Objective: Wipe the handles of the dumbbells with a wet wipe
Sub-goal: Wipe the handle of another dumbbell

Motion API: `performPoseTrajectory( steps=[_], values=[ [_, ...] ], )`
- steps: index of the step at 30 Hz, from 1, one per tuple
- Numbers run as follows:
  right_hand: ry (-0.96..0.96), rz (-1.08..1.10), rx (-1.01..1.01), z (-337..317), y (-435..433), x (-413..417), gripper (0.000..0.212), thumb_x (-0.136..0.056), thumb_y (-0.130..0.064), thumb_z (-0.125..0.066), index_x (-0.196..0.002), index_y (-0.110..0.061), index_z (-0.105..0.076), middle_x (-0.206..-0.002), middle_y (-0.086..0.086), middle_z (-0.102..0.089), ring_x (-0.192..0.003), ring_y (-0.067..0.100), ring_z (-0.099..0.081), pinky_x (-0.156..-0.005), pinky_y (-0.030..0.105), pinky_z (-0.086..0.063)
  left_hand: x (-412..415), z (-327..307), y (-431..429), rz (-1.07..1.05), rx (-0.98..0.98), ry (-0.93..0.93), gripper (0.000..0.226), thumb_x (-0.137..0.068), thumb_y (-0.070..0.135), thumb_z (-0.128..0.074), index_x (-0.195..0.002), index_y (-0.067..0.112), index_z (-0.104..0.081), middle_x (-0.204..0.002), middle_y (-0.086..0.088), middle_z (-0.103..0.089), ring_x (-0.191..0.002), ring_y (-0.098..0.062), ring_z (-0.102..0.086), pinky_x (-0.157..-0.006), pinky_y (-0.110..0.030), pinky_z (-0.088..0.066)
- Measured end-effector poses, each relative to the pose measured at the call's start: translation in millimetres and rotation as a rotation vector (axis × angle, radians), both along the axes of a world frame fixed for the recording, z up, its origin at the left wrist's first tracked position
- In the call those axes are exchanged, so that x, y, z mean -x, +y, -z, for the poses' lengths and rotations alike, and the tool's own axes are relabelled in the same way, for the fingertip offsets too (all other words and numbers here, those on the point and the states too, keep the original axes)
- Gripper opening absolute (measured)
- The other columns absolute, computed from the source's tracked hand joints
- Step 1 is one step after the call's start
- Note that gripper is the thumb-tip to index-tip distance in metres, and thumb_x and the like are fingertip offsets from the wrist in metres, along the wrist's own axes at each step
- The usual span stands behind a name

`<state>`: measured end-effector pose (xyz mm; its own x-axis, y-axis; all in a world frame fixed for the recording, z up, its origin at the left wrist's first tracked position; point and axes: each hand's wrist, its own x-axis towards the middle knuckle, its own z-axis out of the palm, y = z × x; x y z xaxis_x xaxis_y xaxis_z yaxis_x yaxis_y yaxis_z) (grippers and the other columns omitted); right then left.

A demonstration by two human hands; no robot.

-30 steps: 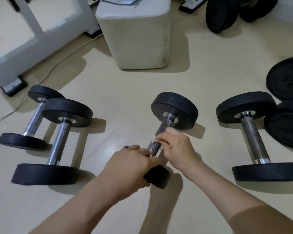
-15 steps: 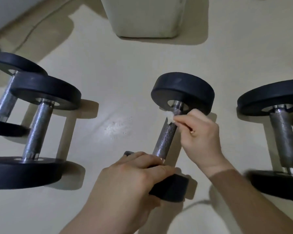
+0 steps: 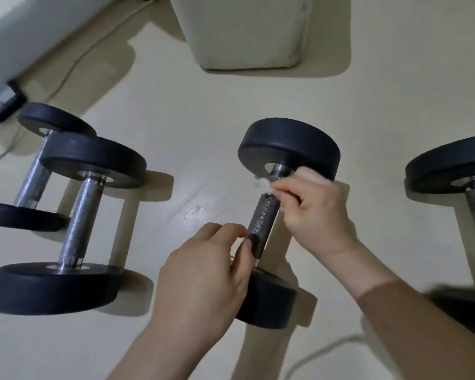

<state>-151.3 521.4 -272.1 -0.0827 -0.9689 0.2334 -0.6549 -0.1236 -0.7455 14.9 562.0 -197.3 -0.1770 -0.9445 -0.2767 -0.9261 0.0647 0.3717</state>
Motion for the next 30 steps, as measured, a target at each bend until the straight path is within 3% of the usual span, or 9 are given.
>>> performPoseTrajectory(
  steps=[2,4,6,10,15,19,24,28,30],
  values=[
    [0.029,0.033,0.012,-0.3,-5.1,-4.5,0.014,-0.078,0.0,-0.061,-0.079,-0.007,-0.073,-0.073,0.006,-0.059,-0.065,0.024,-0.059,-0.059,0.025,-0.046,0.1,-0.2,5.2,0.047,-0.019,-0.015,0.034,-0.093,0.049,-0.027,-0.105,0.039,-0.057,-0.098,0.017,-0.058,-0.088,-0.011,-0.054,-0.074,-0.031,-0.047],
    [0.039,-0.131,-0.061,-6.0,21.3,-18.0,0.016,-0.08,-0.004,-0.057,-0.081,-0.01,-0.073,-0.075,0.007,-0.06,-0.066,0.026,-0.059,-0.058,0.035,-0.051,-0.9,-3.3,6.9,0.113,-0.011,-0.117,0.041,-0.09,0.049,-0.02,-0.098,0.036,-0.058,-0.095,0.014,-0.058,-0.092,-0.011,-0.051,-0.073,-0.029,-0.045],
    [0.049,-0.286,-0.108,-11.2,33.2,-20.4,0.02,-0.082,-0.012,-0.052,-0.08,-0.014,-0.072,-0.074,0.005,-0.058,-0.063,0.025,-0.058,-0.055,0.037,-0.05,0.0,-8.3,1.6,0.135,0.01,-0.217,0.04,-0.089,0.047,-0.02,-0.097,0.034,-0.057,-0.096,0.012,-0.056,-0.094,-0.011,-0.047,-0.07,-0.029,-0.047],
    [0.066,0.018,-0.023,-6.2,-11.2,-14.6,0.013,-0.079,-0.005,-0.062,-0.079,-0.01,-0.074,-0.076,0.004,-0.061,-0.069,0.025,-0.061,-0.062,0.023,-0.045,0.8,-12.6,-3.8,0.181,0.015,-0.329,0.036,-0.093,0.043,-0.024,-0.092,0.028,-0.057,-0.087,0.008,-0.051,-0.086,-0.014,-0.044,-0.066,-0.034,-0.05],
    [0.098,-0.314,-0.114,-15.2,28.7,-27.3,0.015,-0.077,-0.01,-0.06,-0.079,-0.01,-0.074,-0.07,0.003,-0.058,-0.061,0.022,-0.059,-0.057,0.022,-0.043,-10.3,-13.5,-2.3,0.102,-0.031,-0.229,0.035,-0.093,0.053,-0.031,-0.106,0.035,-0.058,-0.096,0.009,-0.057,-0.091,-0.012,-0.047,-0.072,-0.031,-0.049],
    [0.072,0.034,-0.042,-7.4,-12.9,-14.0,0.012,-0.078,-0.008,-0.063,-0.078,-0.008,-0.075,-0.074,0.007,-0.061,-0.067,0.025,-0.06,-0.061,0.02,-0.04,-10.6,-8.1,-0.5,0.056,0.002,-0.158,0.031,-0.092,0.054,-0.038,-0.113,0.039,-0.055,-0.099,0.01,-0.059,-0.093,-0.013,-0.051,-0.072,-0.034,-0.051],
    [0.136,-0.332,-0.171,-17.3,21.7,-25.5,0.018,-0.079,-0.012,-0.059,-0.084,-0.012,-0.076,-0.073,-0.003,-0.05,-0.068,0.022,-0.057,-0.062,0.022,-0.037,-10.5,-3.1,5.4,0.095,0.078,-0.094,0.029,-0.095,0.044,-0.037,-0.118,0.038,-0.054,-0.104,0.009,-0.06,-0.094,-0.017,-0.052,-0.071,-0.034,-0.049],
    [0.053,0.027,-0.15,-14.1,-5.3,-17.9,0.01,-0.082,-0.008,-0.067,-0.086,-0.009,-0.076,-0.08,0.0,-0.056,-0.078,0.019,-0.058,-0.07,0.021,-0.039,-4.1,4.4,-6.9,0.219,0.006,-0.039,0.038,-0.088,0.029,-0.038,-0.125,0.033,-0.045,-0.119,0.013,-0.052,-0.102,-0.019,-0.047,-0.079,-0.039,-0.045],
    [0.036,-0.051,-0.159,-12.4,19.2,-30.1,0.014,-0.081,0.0,-0.063,-0.083,-0.008,-0.074,-0.08,0.002,-0.058,-0.074,0.012,-0.053,-0.067,0.022,-0.041,-2.0,7.8,-19.2,0.235,-0.098,0.038,0.035,-0.08,0.028,-0.043,-0.115,0.03,-0.048,-0.114,0.011,-0.056,-0.101,-0.021,-0.051,-0.08,-0.043,-0.049]
  ],
)
